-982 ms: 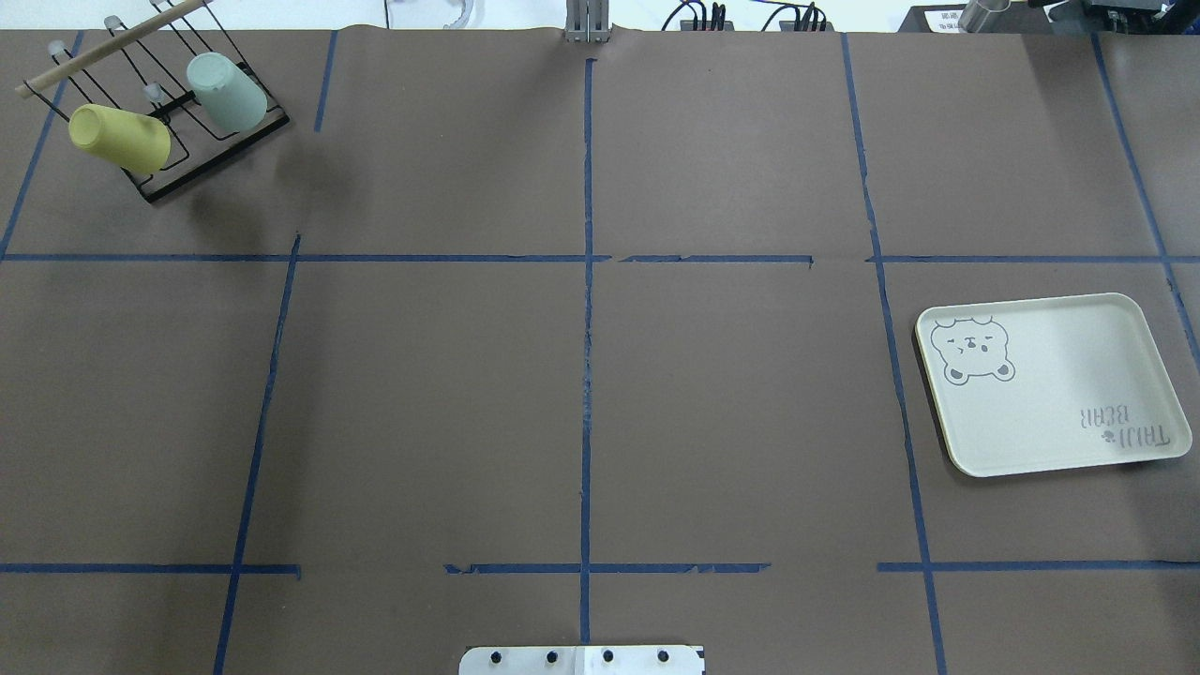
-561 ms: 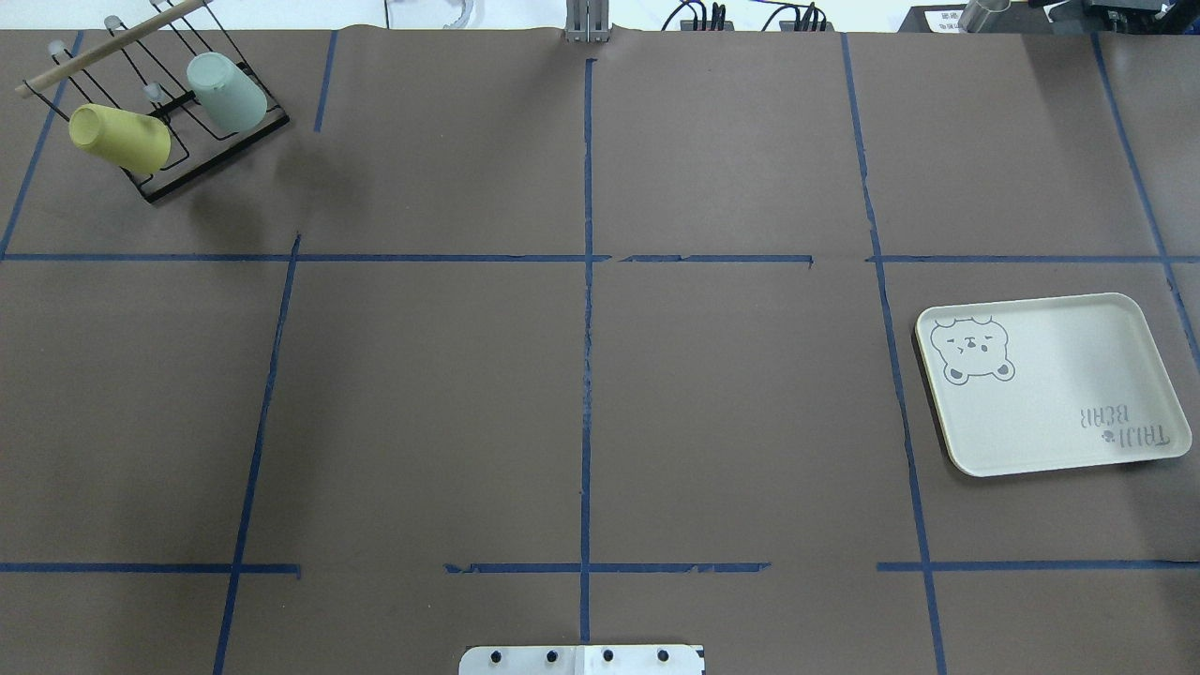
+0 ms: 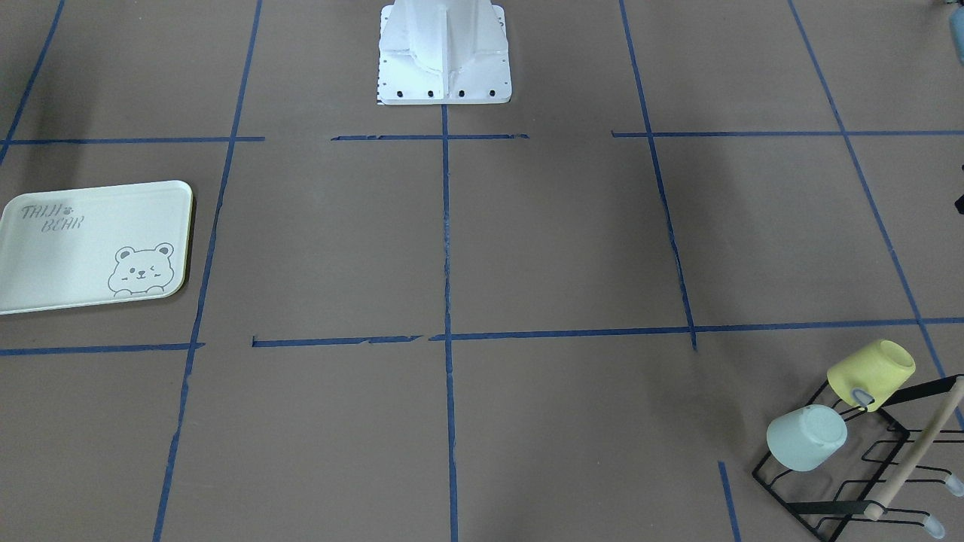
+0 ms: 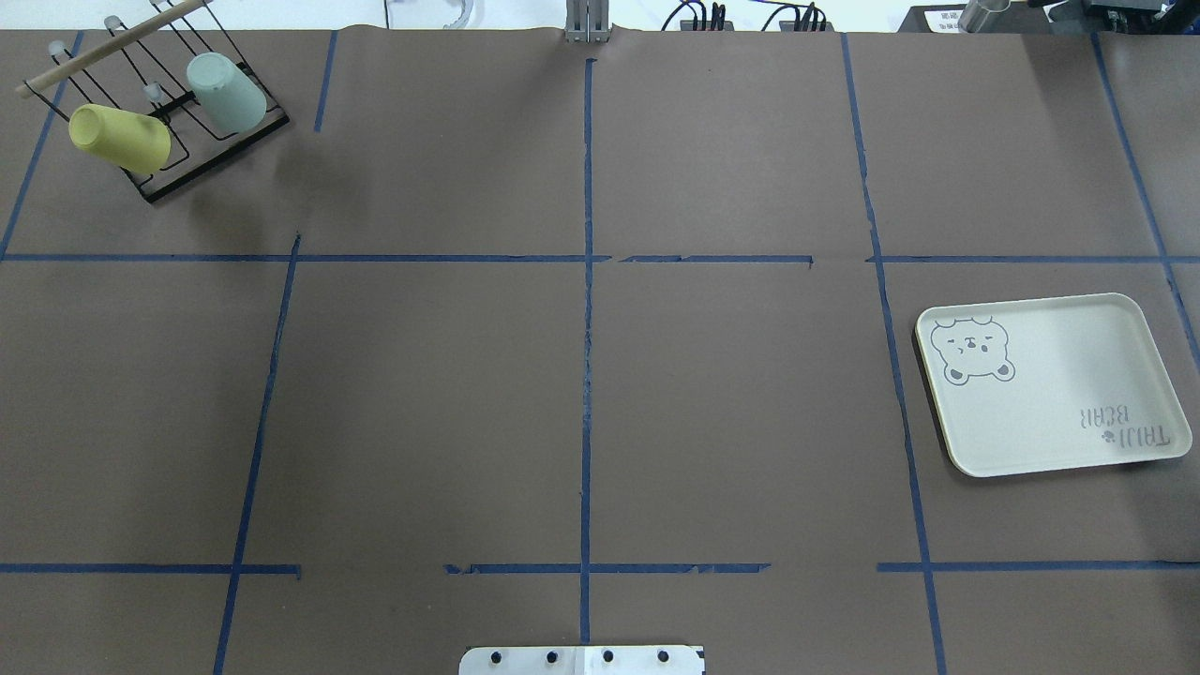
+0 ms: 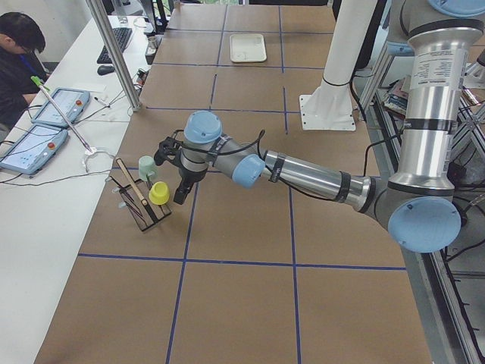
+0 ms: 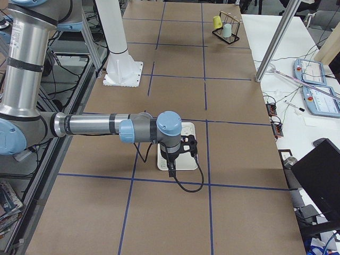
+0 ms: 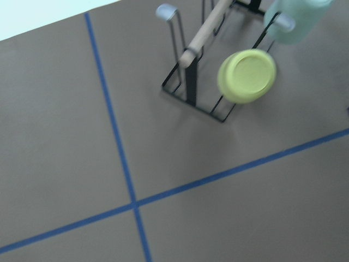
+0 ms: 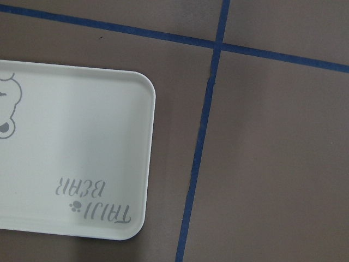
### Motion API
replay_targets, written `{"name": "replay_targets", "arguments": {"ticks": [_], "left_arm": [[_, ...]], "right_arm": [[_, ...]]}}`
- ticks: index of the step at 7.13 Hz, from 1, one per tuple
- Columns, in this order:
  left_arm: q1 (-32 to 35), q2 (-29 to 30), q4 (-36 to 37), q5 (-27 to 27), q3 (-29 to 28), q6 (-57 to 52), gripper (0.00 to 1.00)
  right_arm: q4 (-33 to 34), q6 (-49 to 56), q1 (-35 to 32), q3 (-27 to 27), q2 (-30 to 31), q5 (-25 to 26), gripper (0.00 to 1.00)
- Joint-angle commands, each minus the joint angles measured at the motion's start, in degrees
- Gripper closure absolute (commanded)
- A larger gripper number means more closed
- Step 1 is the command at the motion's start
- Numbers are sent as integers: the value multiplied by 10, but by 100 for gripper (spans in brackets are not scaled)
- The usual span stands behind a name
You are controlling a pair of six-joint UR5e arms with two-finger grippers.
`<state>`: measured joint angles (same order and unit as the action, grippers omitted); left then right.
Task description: Left arm grabs green cup and hands to right arm on tray
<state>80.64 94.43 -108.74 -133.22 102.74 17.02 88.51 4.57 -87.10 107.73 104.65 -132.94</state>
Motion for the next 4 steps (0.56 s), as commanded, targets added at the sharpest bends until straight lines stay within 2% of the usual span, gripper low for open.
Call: {"name": "replay_targets", "arguments": {"ticks": [1,3,4], "left_arm": [[-71,107,-5,15,-40,142,0],[-74,211,-5,26,-161,144,0],[-99,249,-5,75,-199,151,0]], "right_arm": [[0,0,0,-2,-3,0,0],[0,0,0,-2,-3,0,0],[0,0,0,-2,-3,0,0]]}}
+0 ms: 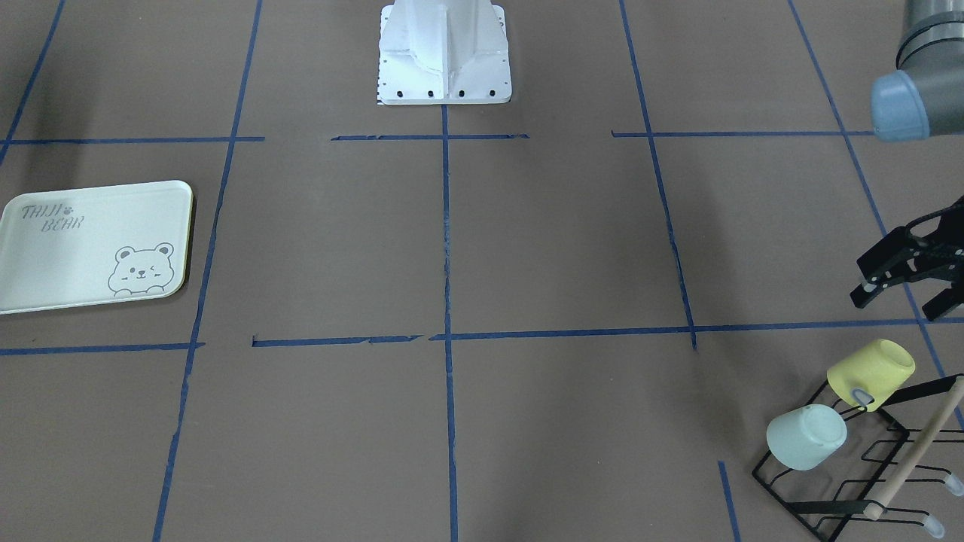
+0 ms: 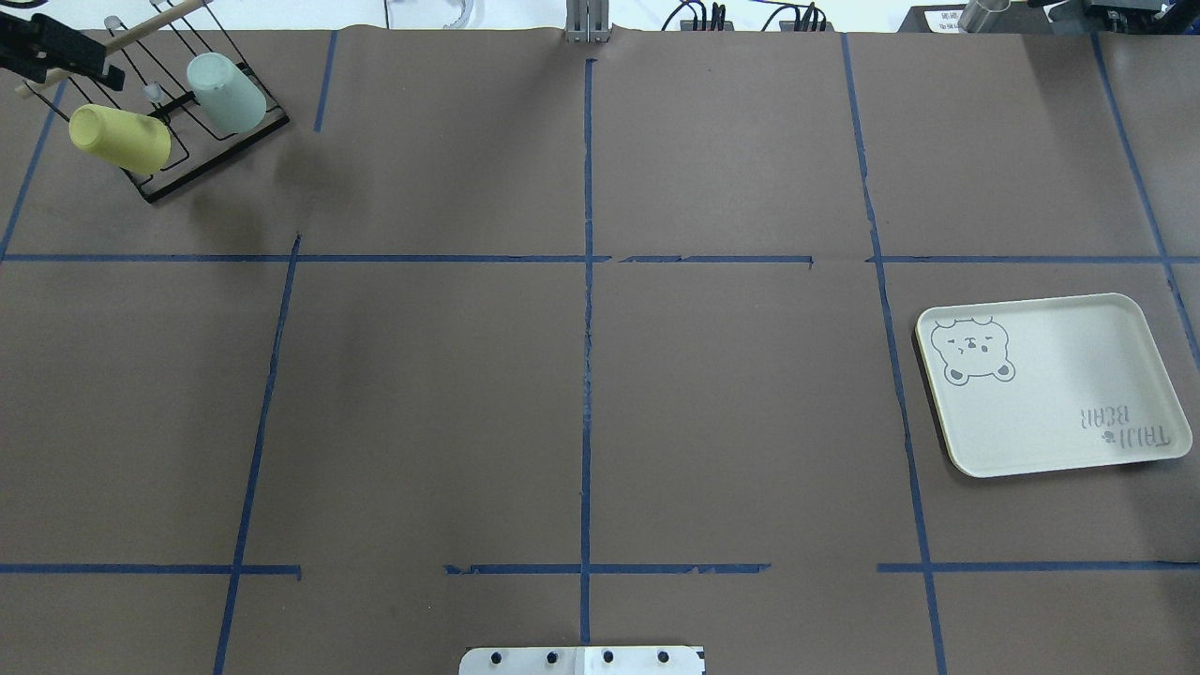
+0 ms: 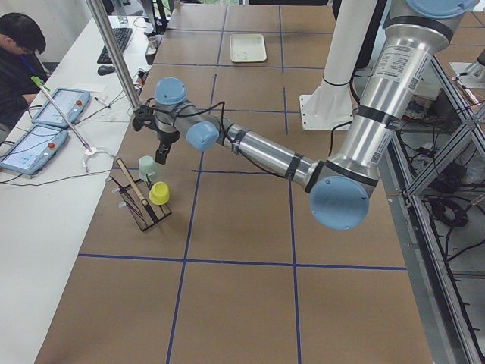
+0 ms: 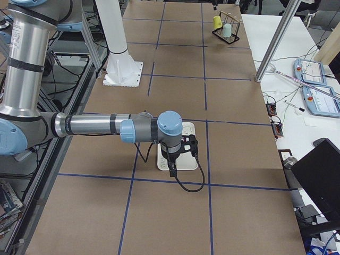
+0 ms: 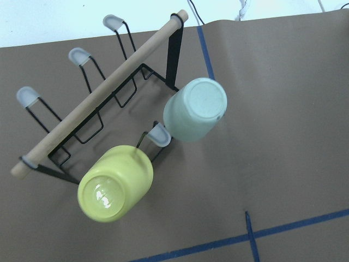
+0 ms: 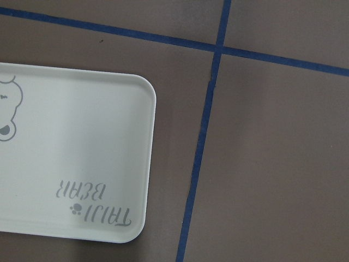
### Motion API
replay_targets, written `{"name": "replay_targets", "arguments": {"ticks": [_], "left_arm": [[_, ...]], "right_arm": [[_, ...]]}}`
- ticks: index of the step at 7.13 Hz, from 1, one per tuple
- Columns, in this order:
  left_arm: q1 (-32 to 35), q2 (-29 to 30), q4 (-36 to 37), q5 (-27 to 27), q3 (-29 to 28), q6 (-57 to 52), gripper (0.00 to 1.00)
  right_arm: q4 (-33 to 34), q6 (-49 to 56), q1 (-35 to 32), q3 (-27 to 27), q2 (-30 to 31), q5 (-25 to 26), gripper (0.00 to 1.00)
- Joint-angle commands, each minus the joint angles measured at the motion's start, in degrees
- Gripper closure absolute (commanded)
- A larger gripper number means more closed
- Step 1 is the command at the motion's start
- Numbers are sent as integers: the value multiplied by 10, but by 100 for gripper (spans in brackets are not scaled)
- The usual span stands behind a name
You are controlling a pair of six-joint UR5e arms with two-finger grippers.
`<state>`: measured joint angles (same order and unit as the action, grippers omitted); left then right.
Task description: Left arm grabs green cup and hands to right arm on tray
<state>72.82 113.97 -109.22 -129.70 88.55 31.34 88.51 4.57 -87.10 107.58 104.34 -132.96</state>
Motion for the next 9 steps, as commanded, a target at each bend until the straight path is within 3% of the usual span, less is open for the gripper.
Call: {"name": "replay_targets", "arguments": {"ticks": [1,3,6,9], "left_arm": [[-46,82,-3,86,-90,45,0],[-88,138,-14,173,-169,62,0],[-89,179,-71,176,-281,62,0],[-88,173,-78,175,-295,53,0]], "right_arm": [[0,0,0,0,0,0,0],[1,0,0,-2,0,0,0],[1,0,0,-4,0,0,0],[1,0,0,-4,0,0,0]]}}
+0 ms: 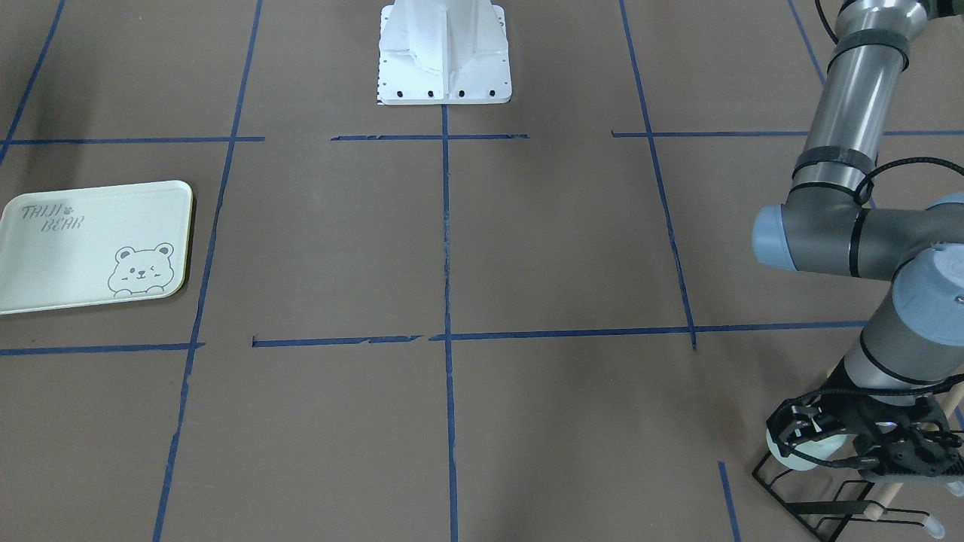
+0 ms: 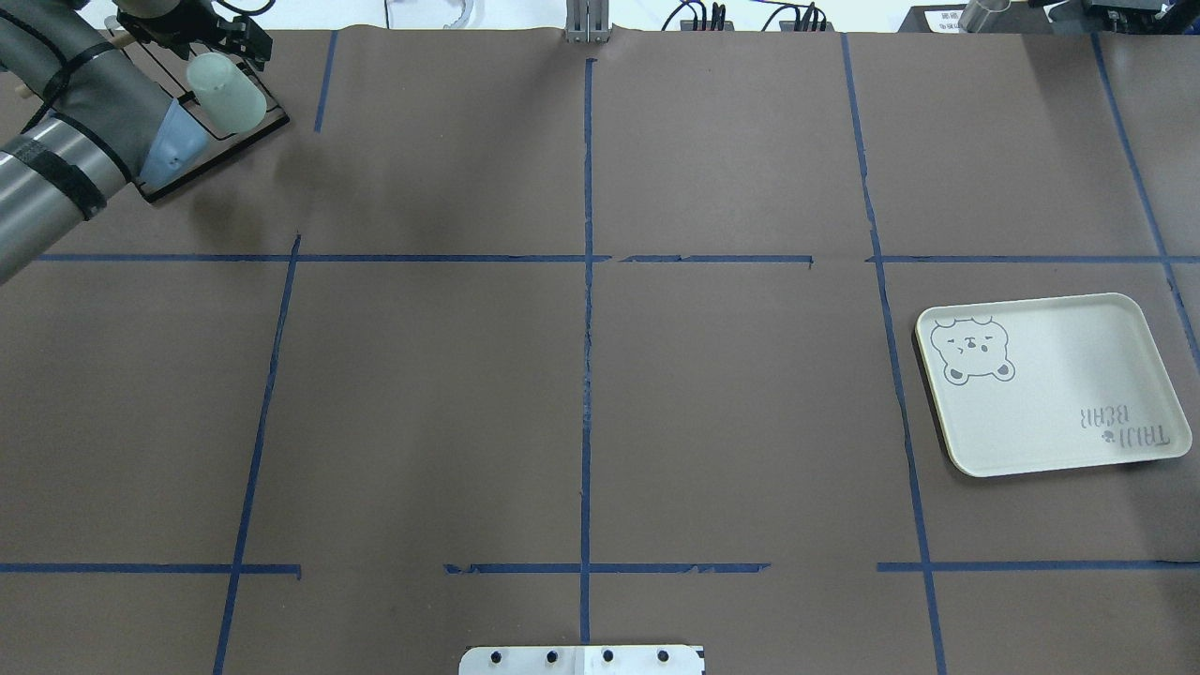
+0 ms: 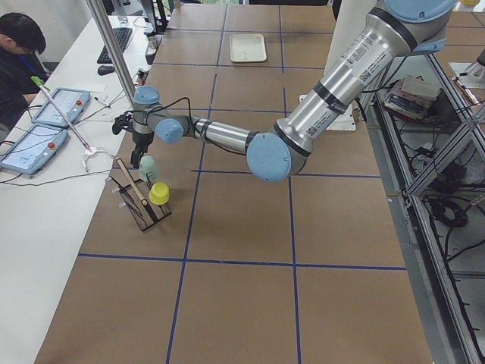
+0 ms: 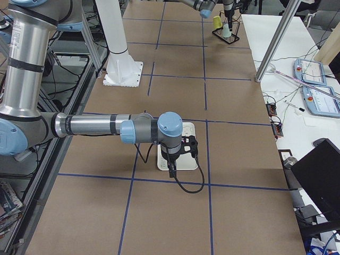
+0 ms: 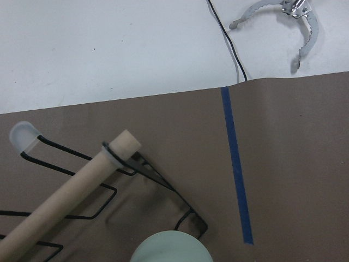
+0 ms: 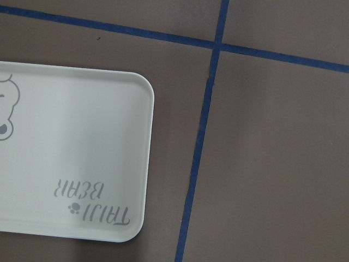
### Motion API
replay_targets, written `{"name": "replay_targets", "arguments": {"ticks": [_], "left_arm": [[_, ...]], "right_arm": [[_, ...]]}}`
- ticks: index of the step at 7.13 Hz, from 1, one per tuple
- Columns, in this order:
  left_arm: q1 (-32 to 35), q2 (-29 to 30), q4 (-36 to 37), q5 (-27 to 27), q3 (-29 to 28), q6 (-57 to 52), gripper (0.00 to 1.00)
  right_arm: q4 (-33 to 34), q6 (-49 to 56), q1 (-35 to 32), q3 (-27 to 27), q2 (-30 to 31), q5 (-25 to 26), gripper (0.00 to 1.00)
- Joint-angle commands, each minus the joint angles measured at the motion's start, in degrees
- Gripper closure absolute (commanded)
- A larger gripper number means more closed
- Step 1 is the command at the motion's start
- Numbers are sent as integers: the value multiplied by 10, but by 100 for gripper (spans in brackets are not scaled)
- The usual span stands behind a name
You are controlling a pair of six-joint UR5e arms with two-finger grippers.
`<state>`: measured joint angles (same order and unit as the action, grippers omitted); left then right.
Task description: Left arm grabs green cup and hands to right arm on tray
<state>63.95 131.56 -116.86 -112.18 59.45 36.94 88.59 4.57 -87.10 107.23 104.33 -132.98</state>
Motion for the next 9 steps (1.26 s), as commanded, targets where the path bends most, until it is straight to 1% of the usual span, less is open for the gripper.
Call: {"name": "replay_targets", "arguments": {"ticks": [1,9], "left_arm": [[0,-6,-3,-1,-3,-17,0],[-2,-13,-3,-6,0,-13,0]], "right_arm": [[0,0,0,0,0,0,0],[-1,0,0,0,0,0,0]]}}
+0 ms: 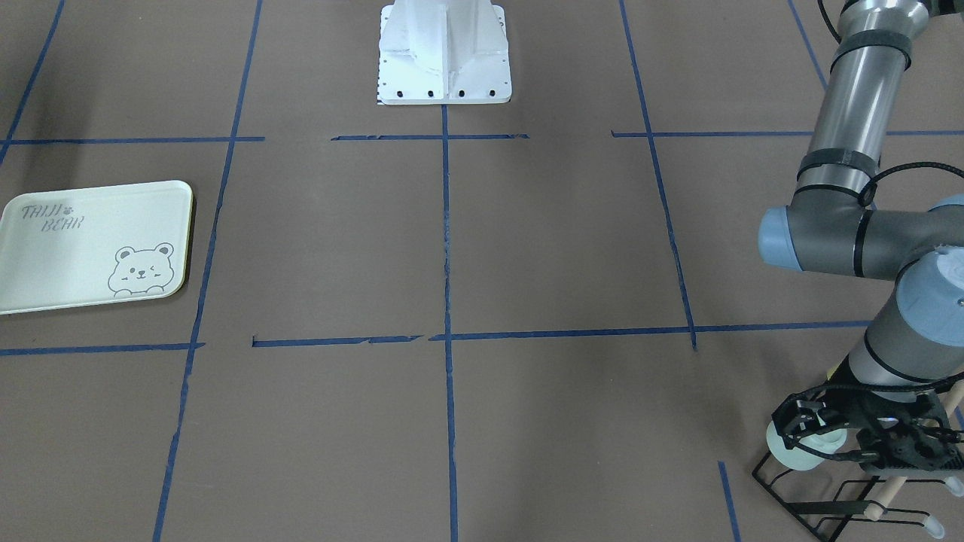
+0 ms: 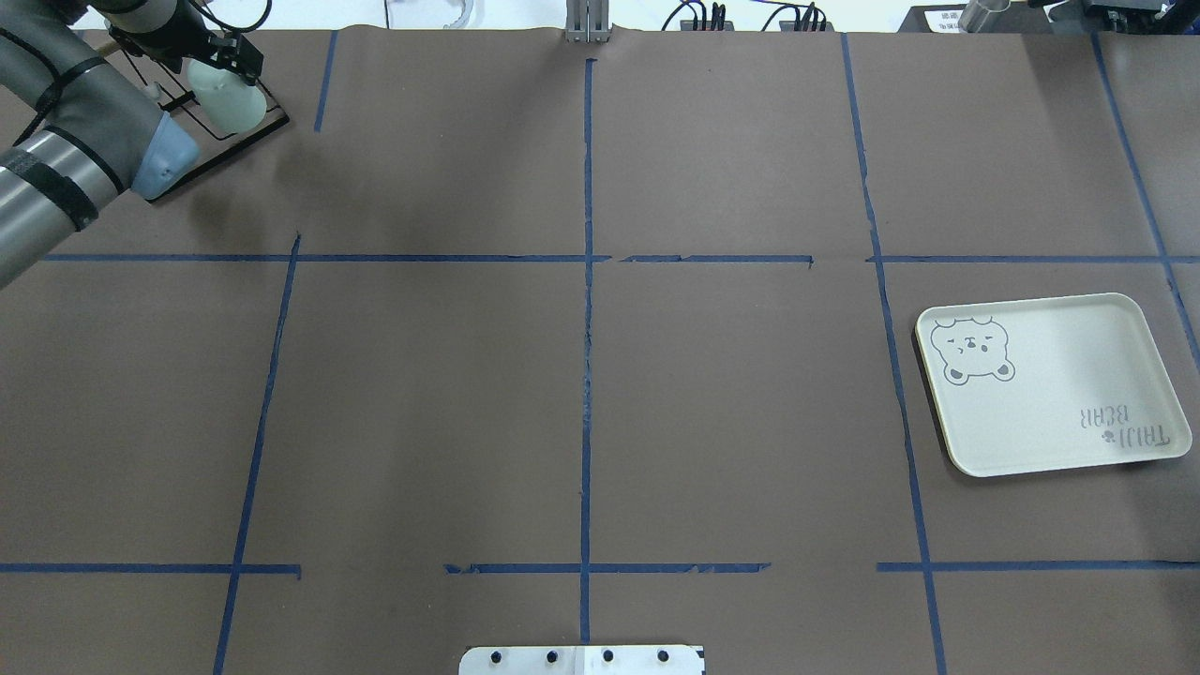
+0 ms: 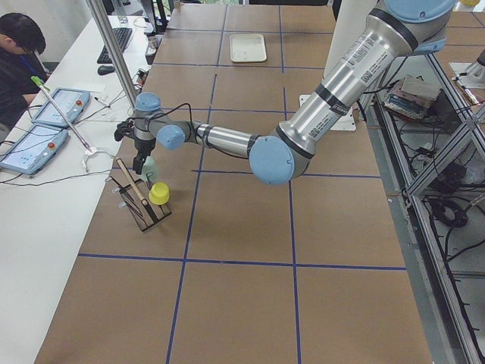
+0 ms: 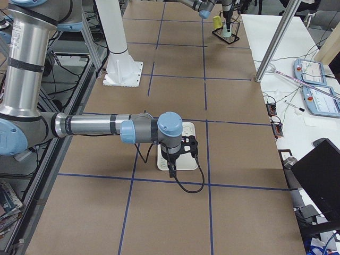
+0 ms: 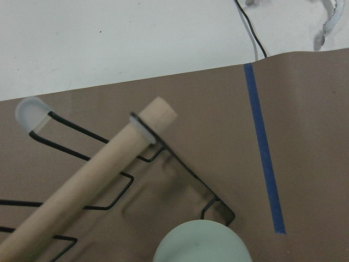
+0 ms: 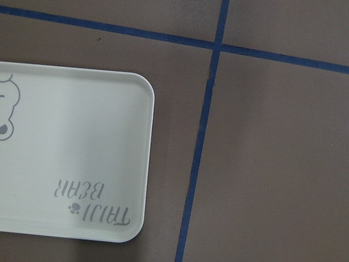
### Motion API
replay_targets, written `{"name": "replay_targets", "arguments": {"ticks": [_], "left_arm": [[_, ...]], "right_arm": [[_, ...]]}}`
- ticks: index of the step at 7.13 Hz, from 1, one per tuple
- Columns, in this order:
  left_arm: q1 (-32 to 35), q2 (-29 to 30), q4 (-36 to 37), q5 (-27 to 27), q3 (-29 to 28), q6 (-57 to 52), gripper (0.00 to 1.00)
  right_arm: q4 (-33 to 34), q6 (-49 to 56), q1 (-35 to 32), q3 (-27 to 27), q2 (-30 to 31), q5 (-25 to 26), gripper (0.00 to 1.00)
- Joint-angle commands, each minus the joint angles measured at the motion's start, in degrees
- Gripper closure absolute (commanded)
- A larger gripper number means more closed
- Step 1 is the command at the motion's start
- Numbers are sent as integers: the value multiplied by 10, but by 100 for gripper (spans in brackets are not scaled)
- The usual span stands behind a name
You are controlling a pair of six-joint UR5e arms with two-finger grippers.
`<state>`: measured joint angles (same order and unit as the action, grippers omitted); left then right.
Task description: Left arm grabs green cup and hands to right arm on tray
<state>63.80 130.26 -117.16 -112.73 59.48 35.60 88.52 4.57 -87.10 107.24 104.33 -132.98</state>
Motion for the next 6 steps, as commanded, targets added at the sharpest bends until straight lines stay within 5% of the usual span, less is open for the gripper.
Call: {"name": "replay_targets", "arguments": {"ticks": [1,3,4,6], "left_arm": [[-6,0,1,0,1,1,0],[-6,-7,0,-18,2,1,0],[-6,-8,1,-19,3,3,10],[-5,-8,4,-41,4,3,58]], "right_arm": [[1,0,0,0,0,0,0],[0,0,0,0,0,1,0],[0,0,0,1,0,0,0],[0,0,0,0,0,0,0]]}}
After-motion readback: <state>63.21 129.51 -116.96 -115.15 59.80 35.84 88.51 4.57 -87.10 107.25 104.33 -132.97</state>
